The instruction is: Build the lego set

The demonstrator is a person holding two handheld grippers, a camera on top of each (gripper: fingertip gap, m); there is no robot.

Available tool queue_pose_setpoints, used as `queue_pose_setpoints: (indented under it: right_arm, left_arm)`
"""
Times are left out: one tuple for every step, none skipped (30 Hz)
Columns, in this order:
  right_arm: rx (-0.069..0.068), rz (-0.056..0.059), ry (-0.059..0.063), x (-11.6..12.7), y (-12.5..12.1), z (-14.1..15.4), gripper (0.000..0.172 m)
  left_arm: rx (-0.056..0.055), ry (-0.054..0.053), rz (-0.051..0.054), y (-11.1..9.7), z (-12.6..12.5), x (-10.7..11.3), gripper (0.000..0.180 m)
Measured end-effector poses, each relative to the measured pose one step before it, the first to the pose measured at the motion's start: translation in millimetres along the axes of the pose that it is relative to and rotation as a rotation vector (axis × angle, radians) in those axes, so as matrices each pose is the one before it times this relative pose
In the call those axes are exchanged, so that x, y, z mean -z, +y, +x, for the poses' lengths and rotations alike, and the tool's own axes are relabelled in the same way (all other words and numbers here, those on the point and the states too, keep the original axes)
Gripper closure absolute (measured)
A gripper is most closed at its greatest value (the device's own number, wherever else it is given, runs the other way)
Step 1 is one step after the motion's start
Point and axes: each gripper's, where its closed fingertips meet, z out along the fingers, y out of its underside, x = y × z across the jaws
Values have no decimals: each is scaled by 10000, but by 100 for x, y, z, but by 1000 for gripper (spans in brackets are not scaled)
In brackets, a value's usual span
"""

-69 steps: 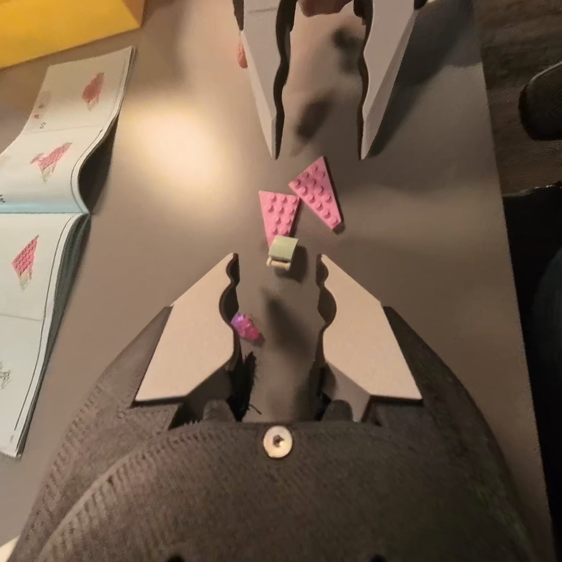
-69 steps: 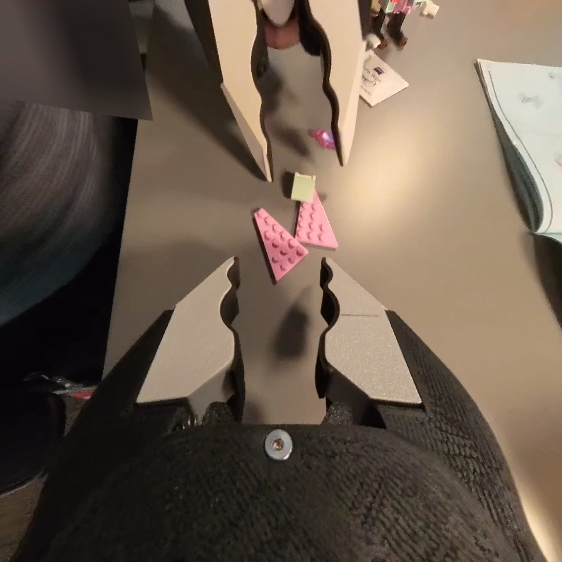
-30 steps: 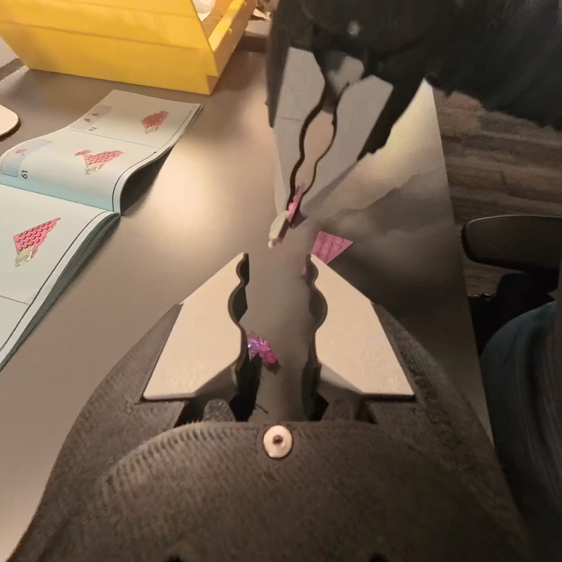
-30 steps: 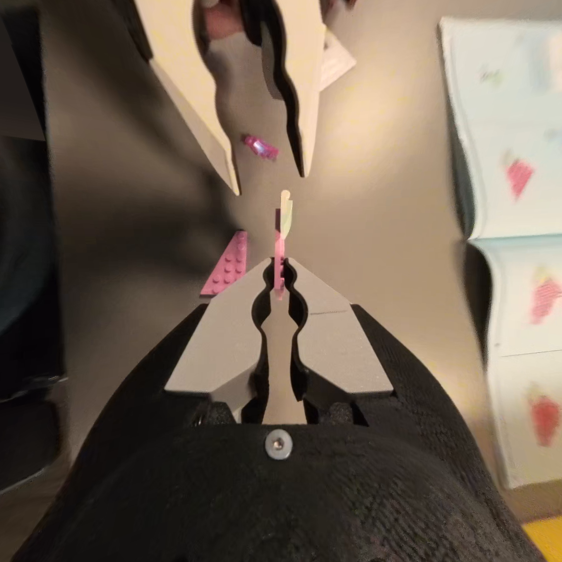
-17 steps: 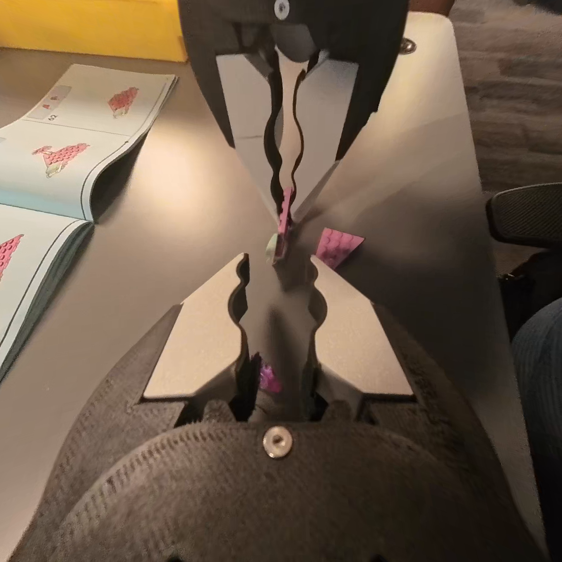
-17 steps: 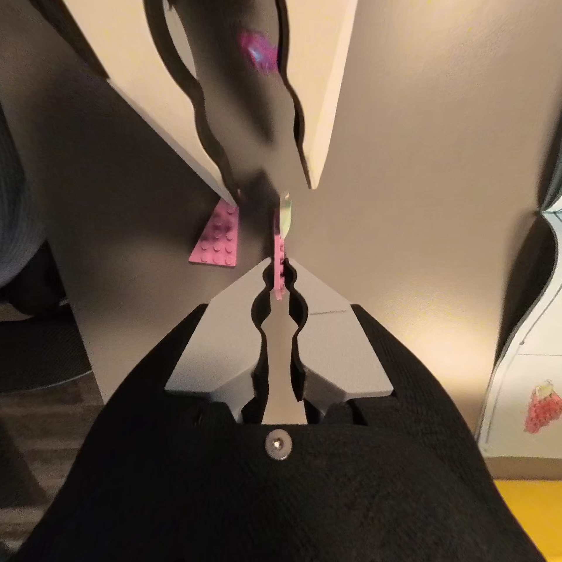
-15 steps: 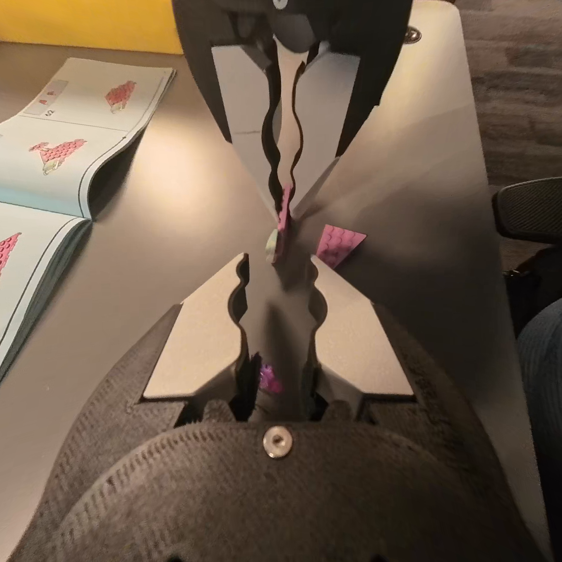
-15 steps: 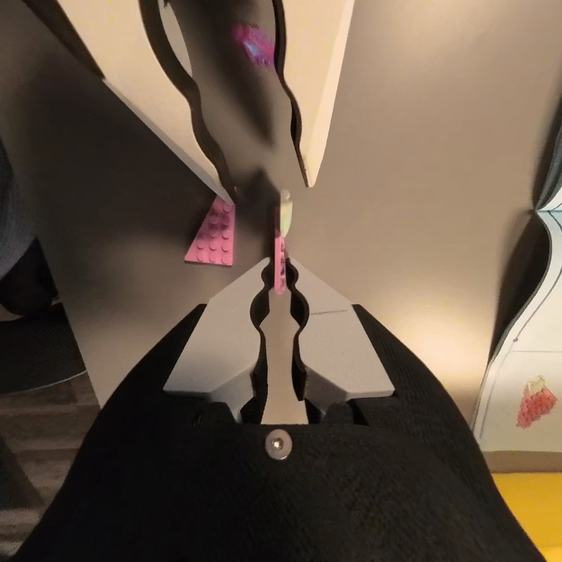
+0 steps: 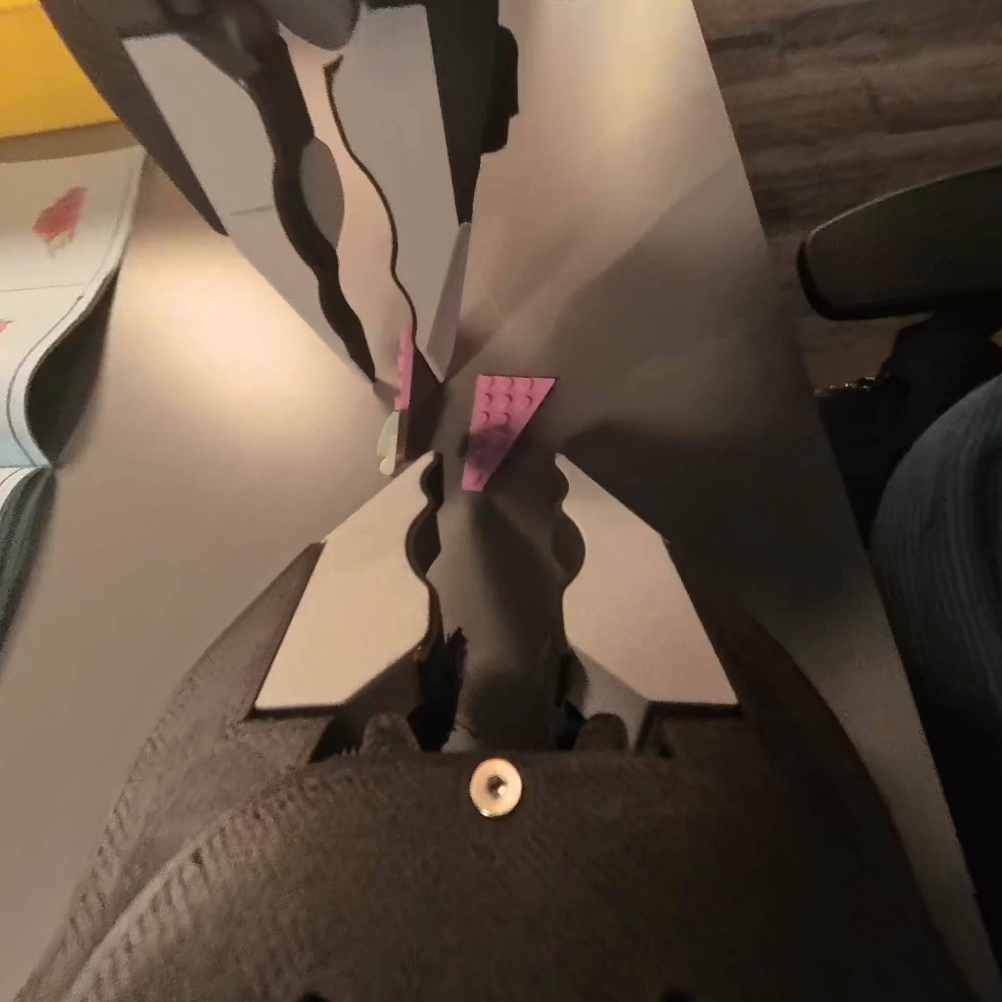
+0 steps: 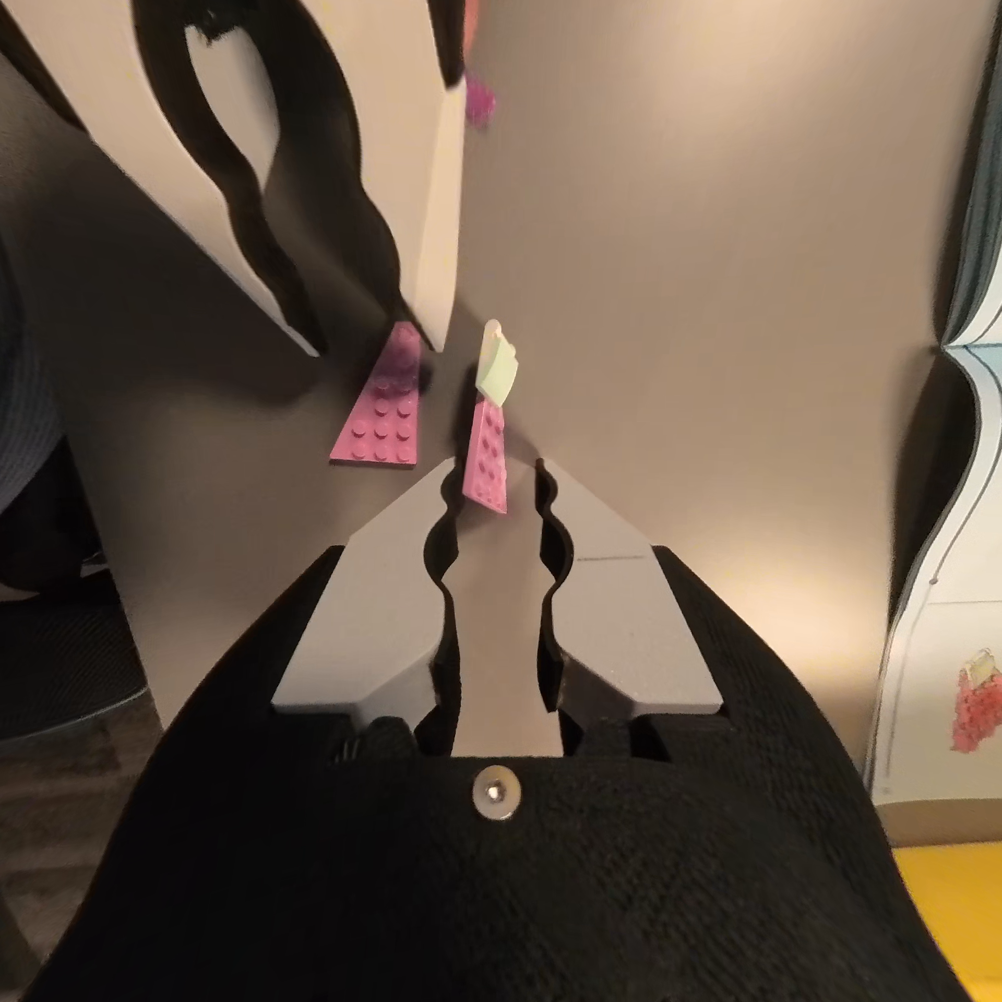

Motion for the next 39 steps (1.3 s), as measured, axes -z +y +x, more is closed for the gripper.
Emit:
queue_pose_setpoints:
  right_arm:
    - [-21, 15, 31, 34, 99, -35, 146]
    - [-18, 3, 47, 51, 136, -19, 145]
    - [6, 30, 70, 42, 124, 15, 144]
    - [21, 85, 78, 42, 59, 19, 145]
    - [1, 94, 50, 27, 46, -11, 146]
    - [0, 106, 37, 18, 22, -22, 147]
    - [36, 177, 66, 41, -98, 0, 149]
    - [52, 217, 62, 72, -161, -29, 152]
    - [52, 233, 57, 113, -181, -37, 155]
    - [40, 216, 46, 101, -172, -37, 157]
    - [32, 225, 61, 137, -203, -13, 161]
    - [33, 236, 85, 151, -232, 52, 165]
    - [45, 238, 142, 161, -234, 114, 169]
    - [67, 177, 146, 113, -162, 74, 169]
    - [112, 111, 136, 57, -67, 18, 169]
    - [190, 106, 154, 9, -66, -25, 169]
    - [229, 83, 176, -54, -26, -45, 169]
    - [232, 33, 169, -83, 26, -88, 169]
    - [245, 30, 175, -104, -11, -134, 169]
    - [286, 104, 226, -85, -148, -114, 169]
    - [347, 165, 229, -56, -281, -189, 169]
    - [396, 151, 262, -65, -299, -196, 169]
    - [458, 54, 289, -83, -189, -208, 169]
    - [509, -43, 315, -120, -83, -185, 169]
    - [561, -64, 358, -112, -97, -141, 169]
    - [596, -46, 359, -82, -153, -126, 169]
    - [563, -87, 373, -48, -108, -31, 169]
    - [503, -142, 369, -46, -12, 53, 168]
    - [423, -108, 313, -19, -25, 70, 168]
    - [284, -15, 243, -1, -108, 56, 169]
    - [134, 46, 173, -4, -144, 43, 169]
    - [64, 89, 129, -17, -194, 27, 169]
    - [71, 113, 140, -31, -224, 66, 169]
    - [110, 117, 173, -21, -260, 119, 169]
    - [147, 130, 175, -32, -308, 128, 169]
    - [154, 134, 147, -39, -339, 106, 169]
    - [144, 89, 102, -82, -260, 73, 169]
    - [128, 38, 37, -100, -152, -1, 169]
    - [93, 37, 20, -97, -128, -15, 169]
  left_arm:
    - [-71, 77, -182, 119, 18, -233, 146]
    - [-45, 45, -190, 152, -47, -227, 148]
    - [-9, 32, -99, 25, -72, -184, 150]
    - [27, 91, -54, -44, 11, -105, 155]
    - [50, 81, -32, -64, -5, -93, 158]
    - [37, 64, -57, 0, -4, -69, 165]
    - [1, 27, -26, -19, -16, -44, 166]
    - [-23, 0, -13, 11, -17, 16, 167]
    - [-7, -13, 16, 18, -15, 31, 167]
    - [7, -66, 29, 37, -69, 46, 167]
    - [18, -100, 38, 57, -78, 63, 168]
    - [-21, -130, 45, 51, -91, 114, 168]
    - [-105, -233, 80, 19, -149, 162, 168]
    - [-71, -127, 69, 45, 24, 189, 168]
    - [84, 32, 1, 119, 158, 170, 168]
    - [166, 102, 17, 94, 175, 164, 168]
    - [176, 105, 79, 42, 124, 184, 168]
    - [149, 80, 79, 52, 45, 198, 168]
    - [99, 42, 56, 82, -31, 188, 168]
    - [67, 14, -19, 173, -92, 138, 168]
    - [5, 40, -102, 285, -39, 77, 168]
    - [-52, -5, -127, 303, -85, 4, 168]
    - [-120, 6, 22, 49, -13, 1, 168]
    - [-131, 61, 34, 0, 103, -8, 168]
    - [-74, -10, 42, -44, -3, -22, 167]
    - [-41, 8, 37, -32, 3, -31, 167]
    - [5, 6, 21, -4, -5, -3, 167]
    - [92, -23, -20, 22, -29, 47, 165]
    - [118, 33, -54, 68, 73, 131, 161]
    - [124, -28, 9, 14, 2, 213, 157]
    - [135, -104, 90, -85, -99, 308, 158]
    - [130, -69, 120, -105, -44, 363, 157]
    - [152, -104, 130, -109, -112, 403, 157]
    - [148, -176, 128, -82, -240, 411, 158]
    - [107, -210, 158, -101, -290, 367, 156]
    - [45, -205, 187, -151, -276, 302, 154]
    - [1, -134, 118, -78, -167, 184, 152]
    - [-32, -90, 15, 46, -103, 67, 146]
    - [-57, -127, -27, 51, -144, -38, 141]
